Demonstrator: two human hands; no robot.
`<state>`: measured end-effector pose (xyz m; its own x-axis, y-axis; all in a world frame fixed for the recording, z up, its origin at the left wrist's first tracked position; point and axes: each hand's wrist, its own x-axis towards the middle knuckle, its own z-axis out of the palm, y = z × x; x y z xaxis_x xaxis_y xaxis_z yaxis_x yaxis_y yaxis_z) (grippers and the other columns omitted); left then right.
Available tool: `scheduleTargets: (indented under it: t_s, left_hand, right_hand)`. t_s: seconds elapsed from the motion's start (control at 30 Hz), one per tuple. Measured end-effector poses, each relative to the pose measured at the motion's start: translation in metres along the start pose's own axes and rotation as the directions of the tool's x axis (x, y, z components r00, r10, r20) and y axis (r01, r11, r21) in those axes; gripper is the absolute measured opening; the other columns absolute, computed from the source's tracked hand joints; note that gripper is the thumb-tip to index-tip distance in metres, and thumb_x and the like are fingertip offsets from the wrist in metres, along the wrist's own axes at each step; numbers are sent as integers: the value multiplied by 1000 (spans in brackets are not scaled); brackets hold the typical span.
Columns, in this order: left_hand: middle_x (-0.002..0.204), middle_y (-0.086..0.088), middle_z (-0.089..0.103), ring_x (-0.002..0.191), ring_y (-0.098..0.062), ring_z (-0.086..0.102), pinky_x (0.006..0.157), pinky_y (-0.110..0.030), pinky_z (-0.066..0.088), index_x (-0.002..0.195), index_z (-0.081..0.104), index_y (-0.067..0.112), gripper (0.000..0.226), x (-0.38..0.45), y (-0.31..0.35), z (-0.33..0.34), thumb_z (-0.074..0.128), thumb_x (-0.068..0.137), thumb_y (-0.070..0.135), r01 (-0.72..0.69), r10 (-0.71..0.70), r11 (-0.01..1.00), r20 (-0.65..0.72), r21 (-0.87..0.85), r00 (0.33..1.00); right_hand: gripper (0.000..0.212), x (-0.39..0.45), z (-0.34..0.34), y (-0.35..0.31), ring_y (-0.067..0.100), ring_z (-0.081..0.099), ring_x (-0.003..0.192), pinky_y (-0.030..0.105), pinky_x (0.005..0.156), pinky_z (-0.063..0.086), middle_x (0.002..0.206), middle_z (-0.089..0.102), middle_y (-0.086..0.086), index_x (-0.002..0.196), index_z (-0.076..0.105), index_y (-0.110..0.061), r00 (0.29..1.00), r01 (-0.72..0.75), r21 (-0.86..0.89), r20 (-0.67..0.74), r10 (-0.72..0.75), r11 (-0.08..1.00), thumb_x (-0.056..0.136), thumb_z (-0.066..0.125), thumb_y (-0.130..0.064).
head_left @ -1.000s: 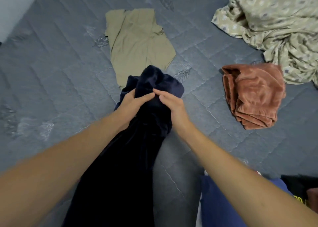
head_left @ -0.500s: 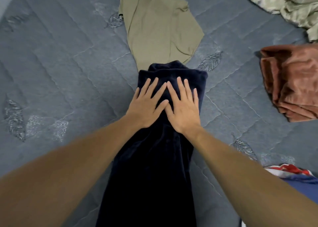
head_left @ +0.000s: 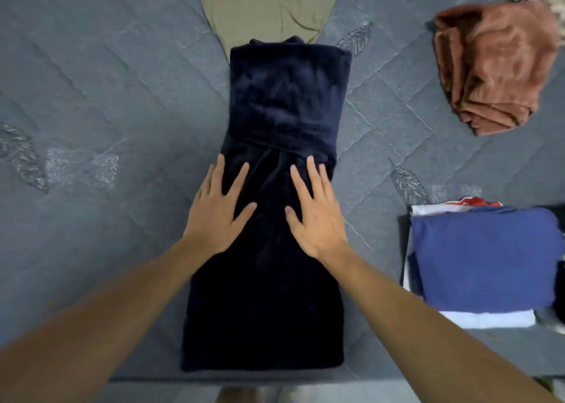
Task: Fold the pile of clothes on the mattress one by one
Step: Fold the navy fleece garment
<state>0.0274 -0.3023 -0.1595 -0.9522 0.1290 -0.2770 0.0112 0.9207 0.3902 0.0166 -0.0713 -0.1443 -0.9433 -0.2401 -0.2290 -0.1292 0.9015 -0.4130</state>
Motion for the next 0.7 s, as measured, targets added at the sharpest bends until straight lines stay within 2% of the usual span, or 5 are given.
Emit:
scheduleTargets:
  t_s: [0.13,0.27,0.43,0.57,0.7]
  left_hand:
    - [173,-13,-6,157,-35,11,124,-50,25,165,-5,38,78,-104,-10,32,41,105,57,57,-57,993,2,-101,998]
    - [150,-7,34,134,-24,38,114,-41,39,162,23,42,64,-182,-6,50,51,105,49,103,-123,958,-58,-267,991]
    - [132,3,54,118,-12,56,109,-44,50,142,48,47,46,-242,0,57,63,102,29,184,-194,813,41,-553,980]
    - [156,5,40,139,-12,42,118,-36,38,152,33,51,84,-269,-5,55,83,87,33,165,-80,868,197,-468,977]
    - [167,-1,22,147,-24,37,117,-36,39,161,18,46,105,-280,-14,66,83,85,13,129,-66,958,240,-256,968]
  right_hand:
    - [76,-90,32,-4,27,6,159,42,118,41,174,-8,-7,165,14,-35,999,-48,21,3,48,999,102,55,-34]
    - [71,-150,40,-16,27,39,131,36,101,49,172,6,-5,162,27,-36,987,-127,148,-83,140,981,101,61,-30]
    - [82,-221,43,-10,34,37,141,48,111,48,168,6,-2,161,27,-36,990,-139,196,25,137,971,94,74,-36]
    - [118,-261,47,-1,33,30,135,39,104,51,170,-22,-6,163,6,-45,978,10,-77,209,6,997,76,85,-56]
    - [128,-264,62,0,31,35,126,29,69,54,169,-25,-7,163,-1,-46,983,37,-181,184,-3,983,75,90,-26]
